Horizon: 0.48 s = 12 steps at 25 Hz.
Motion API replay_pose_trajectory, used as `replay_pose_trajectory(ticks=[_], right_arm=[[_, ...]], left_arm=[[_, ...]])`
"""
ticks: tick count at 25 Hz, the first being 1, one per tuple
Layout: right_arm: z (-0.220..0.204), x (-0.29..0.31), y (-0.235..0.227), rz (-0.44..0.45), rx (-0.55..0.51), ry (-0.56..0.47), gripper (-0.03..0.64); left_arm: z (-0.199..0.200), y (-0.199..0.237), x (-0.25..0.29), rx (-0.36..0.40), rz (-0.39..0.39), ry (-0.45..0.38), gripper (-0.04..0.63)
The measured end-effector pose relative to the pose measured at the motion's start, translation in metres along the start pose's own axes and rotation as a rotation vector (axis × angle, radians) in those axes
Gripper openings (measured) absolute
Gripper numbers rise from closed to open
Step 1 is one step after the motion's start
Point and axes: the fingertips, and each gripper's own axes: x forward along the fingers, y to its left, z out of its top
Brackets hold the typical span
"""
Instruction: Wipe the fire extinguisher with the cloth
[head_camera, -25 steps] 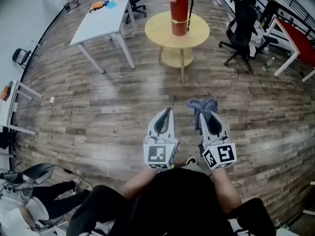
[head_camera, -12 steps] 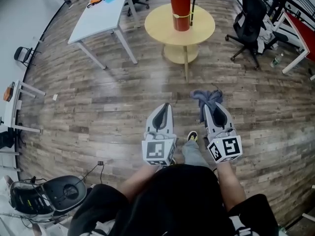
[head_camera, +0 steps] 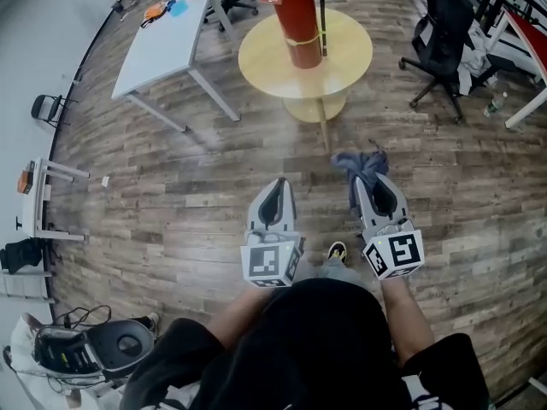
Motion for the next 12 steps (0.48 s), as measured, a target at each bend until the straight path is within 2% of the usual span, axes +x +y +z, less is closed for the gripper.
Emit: replay_pose_trajectory(ticks=[6,12], right_arm=[[-0.005,0.059,-0.022,0.015,0.003,0.016,0.08],[-0.022,0.143,-0.037,-0.003,-0.026,0.061,0.08]], left_arm=[[-0.005,0.024,0.055,-0.006,0.009,0.024,0.025],[-0.009,0.075,0.132,-0.02,-0.024,0.034,0.025]])
